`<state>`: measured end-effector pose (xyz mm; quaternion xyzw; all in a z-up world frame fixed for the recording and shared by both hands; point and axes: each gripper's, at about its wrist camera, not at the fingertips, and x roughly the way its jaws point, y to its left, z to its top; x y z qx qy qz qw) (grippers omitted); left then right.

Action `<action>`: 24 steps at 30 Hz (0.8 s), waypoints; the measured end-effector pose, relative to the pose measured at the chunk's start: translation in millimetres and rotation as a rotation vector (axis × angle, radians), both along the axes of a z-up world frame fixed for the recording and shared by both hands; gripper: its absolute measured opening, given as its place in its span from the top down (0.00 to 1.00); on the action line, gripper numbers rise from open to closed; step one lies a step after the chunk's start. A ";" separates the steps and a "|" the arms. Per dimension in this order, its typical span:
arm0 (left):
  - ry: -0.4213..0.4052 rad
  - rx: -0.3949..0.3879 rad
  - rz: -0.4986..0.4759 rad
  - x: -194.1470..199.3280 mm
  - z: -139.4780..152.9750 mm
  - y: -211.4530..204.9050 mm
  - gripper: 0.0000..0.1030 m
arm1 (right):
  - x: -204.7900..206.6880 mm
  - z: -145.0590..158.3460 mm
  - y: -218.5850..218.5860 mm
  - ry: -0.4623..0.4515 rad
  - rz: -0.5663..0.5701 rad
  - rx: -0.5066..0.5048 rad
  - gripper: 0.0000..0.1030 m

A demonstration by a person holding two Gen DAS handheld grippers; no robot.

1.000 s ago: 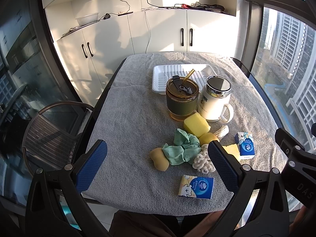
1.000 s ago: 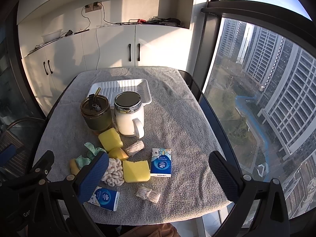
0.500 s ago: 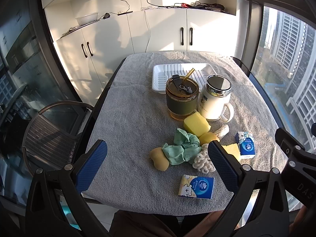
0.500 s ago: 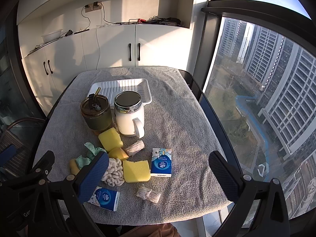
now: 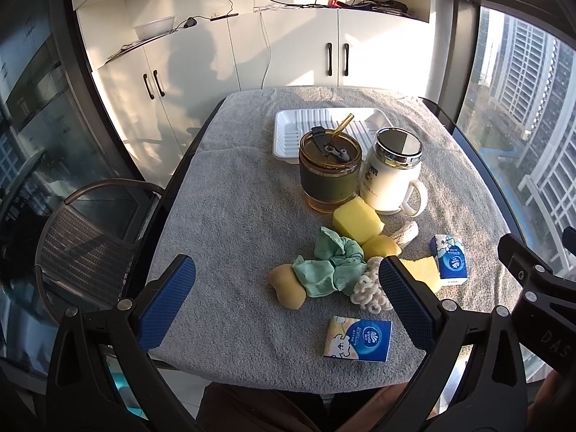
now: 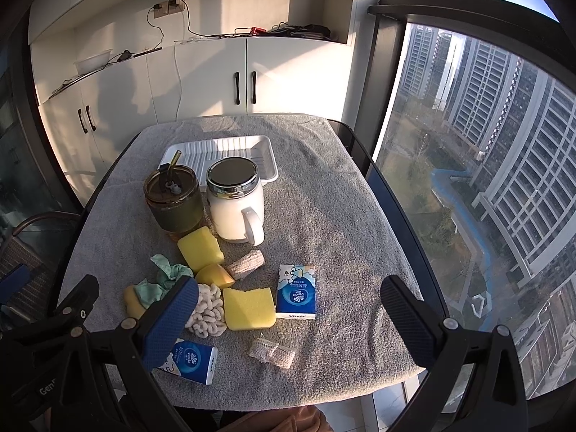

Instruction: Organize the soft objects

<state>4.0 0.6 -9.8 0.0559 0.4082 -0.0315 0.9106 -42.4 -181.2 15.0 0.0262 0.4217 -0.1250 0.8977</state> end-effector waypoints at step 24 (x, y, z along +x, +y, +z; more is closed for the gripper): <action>0.222 0.008 -0.208 -4.8 -117.1 -27.9 0.00 | -8.0 -112.7 -12.8 0.179 0.074 -0.052 0.00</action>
